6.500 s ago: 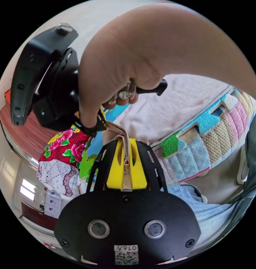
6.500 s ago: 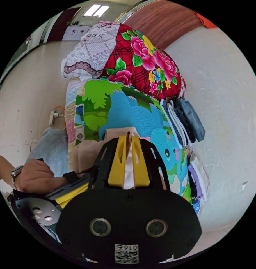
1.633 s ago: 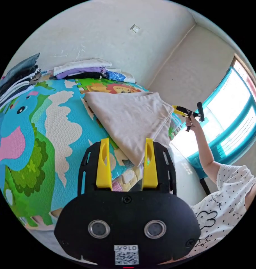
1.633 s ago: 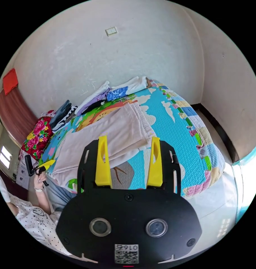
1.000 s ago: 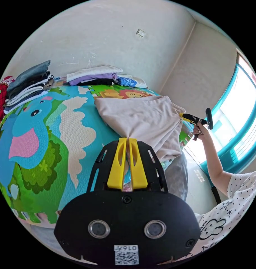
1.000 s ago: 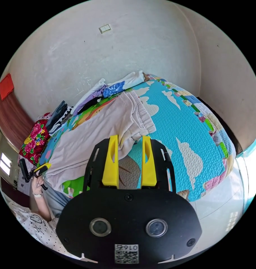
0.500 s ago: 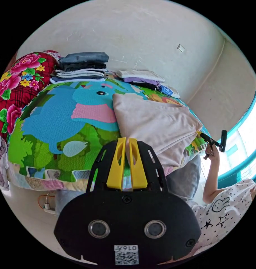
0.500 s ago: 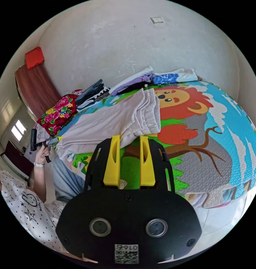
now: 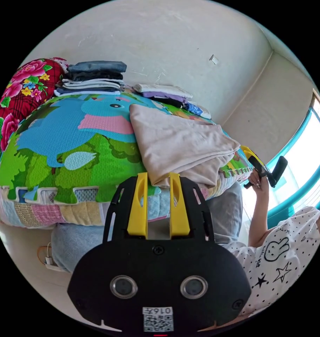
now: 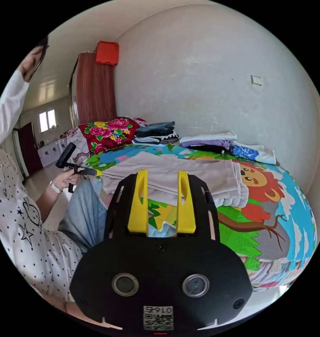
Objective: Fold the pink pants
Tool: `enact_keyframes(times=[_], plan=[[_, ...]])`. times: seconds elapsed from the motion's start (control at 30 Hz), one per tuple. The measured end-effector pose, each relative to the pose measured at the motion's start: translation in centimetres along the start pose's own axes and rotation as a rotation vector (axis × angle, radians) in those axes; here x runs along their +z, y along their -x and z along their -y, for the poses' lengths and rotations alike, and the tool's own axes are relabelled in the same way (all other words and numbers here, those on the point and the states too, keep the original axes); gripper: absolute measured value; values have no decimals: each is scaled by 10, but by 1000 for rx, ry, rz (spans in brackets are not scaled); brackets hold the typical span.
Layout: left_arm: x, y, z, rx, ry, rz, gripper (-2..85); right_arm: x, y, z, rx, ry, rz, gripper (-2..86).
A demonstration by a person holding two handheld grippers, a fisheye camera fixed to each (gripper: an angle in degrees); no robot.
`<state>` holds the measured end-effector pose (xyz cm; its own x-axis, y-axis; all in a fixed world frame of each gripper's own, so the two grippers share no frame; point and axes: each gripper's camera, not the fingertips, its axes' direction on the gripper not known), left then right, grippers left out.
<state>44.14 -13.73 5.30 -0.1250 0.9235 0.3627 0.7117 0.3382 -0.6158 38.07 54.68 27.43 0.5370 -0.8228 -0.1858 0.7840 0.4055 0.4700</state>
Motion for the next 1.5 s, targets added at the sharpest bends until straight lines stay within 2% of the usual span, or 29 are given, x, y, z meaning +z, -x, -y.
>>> enact_keyframes(times=[0.1, 0.2, 0.4, 0.5, 0.53, 0.57, 0.67, 0.77, 0.93, 1.03, 1.13, 1.17, 1.3, 1.37, 1.43, 1.5], plan=[[3, -18, -10, 71, 20, 96, 18, 39, 40, 9, -49, 98, -66, 120], [1, -24, -21, 103, 31, 108, 1, 70, 84, 24, -113, 160, -114, 122], [-7, -6, -49, 47, 16, 11, -8, 99, 160, 49, -183, -33, -192, 85], [-10, -9, -68, 66, 26, 44, -9, 132, 178, 55, -261, 196, -227, 91], [-11, -9, -72, 68, 24, 50, -9, 139, 179, 55, -254, 243, -219, 92], [-14, -11, -78, 70, 10, 59, -9, 133, 177, 57, -203, 207, -183, 90], [-25, -21, -85, 78, -54, 58, -9, 128, 166, 69, -93, 279, -67, 85], [-30, -42, -82, 123, -150, 52, -9, 121, 162, 83, -99, 304, 23, 79], [-32, -70, -82, 64, -330, 130, -9, 102, 153, 111, 91, 24, 22, 55], [-41, -87, -99, 64, -467, 251, -9, 116, 160, 126, 67, 52, -24, 49], [-29, -92, -98, 117, -389, 272, -10, 152, 167, 131, 29, 293, -67, 49], [-18, -90, -96, 142, -322, 244, -10, 158, 171, 129, 10, 301, -77, 46], [31, -86, -100, 276, -117, 145, -10, 152, 170, 140, 49, 229, -19, 30], [56, -82, -103, 271, 4, 177, -10, 145, 173, 154, 37, 156, 0, 25], [57, -77, -114, 265, -57, 160, -9, 143, 178, 165, 17, 140, -14, 25], [56, -67, -120, 258, -45, 111, -9, 143, 184, 175, -11, 144, -34, 28]])
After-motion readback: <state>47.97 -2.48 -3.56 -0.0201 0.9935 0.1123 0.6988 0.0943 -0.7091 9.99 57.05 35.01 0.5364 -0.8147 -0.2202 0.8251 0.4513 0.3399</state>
